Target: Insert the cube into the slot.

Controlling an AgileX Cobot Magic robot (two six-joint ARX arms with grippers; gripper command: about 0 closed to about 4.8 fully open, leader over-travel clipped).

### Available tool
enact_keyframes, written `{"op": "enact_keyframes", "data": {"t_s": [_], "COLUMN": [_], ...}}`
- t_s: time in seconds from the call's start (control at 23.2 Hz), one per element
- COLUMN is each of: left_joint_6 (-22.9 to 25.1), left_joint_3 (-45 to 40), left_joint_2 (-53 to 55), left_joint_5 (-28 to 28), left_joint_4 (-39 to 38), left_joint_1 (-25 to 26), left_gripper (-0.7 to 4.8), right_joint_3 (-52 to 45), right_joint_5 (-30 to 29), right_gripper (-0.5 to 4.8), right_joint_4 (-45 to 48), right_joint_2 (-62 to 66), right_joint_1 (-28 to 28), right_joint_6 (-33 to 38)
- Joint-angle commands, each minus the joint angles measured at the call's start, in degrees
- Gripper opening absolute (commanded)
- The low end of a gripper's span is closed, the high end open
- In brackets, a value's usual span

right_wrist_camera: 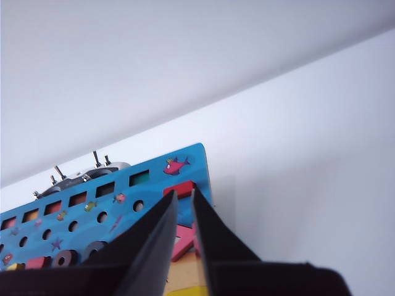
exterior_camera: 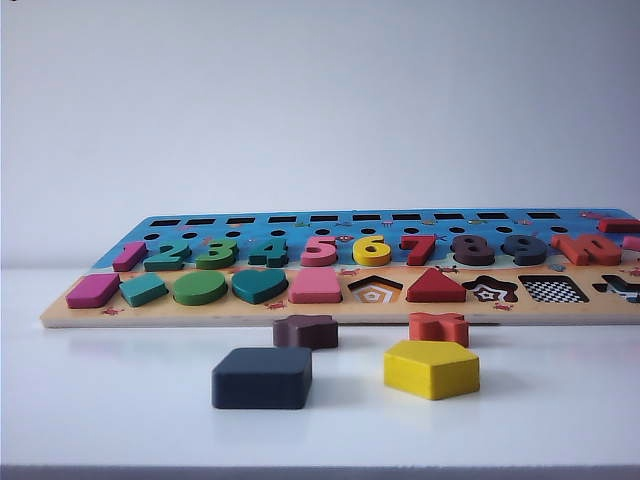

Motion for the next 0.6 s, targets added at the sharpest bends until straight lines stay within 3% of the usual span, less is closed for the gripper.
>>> {"op": "enact_keyframes", "data": {"t_s": [0.04, 0.3, 0.52, 0.6], "left_joint_6": [0.33, 0.22, 0.20, 0.22], "left_joint_3": [0.22, 0.22, 0.22, 0.22], "left_joint_2": [0.63, 1.36, 1.66, 1.66], "left_joint_5": [0.90, 2.01, 3.37, 3.43], "left_joint_4": [2.16, 3.69, 5.09, 5.18], "left_joint_1": [-0.02, -0.02, -0.02, -0.02], "left_gripper": [0.10, 0.10, 0.10, 0.10], "right_joint_3": [3.61, 8.55, 10.51, 12.96], "right_joint_5": [-0.26, -3.28, -11.65, -13.77], "right_gripper": [0.63, 0.63, 0.63, 0.63], "right_joint_4": [-4.63, -10.19, -11.04, -10.99], "right_joint_2": [-0.15, 0.02, 0.92, 2.12], "right_joint_1": [0.09, 0.09, 0.31, 0.42], "right_joint_6": [0.15, 1.60, 3.80, 0.85]}}
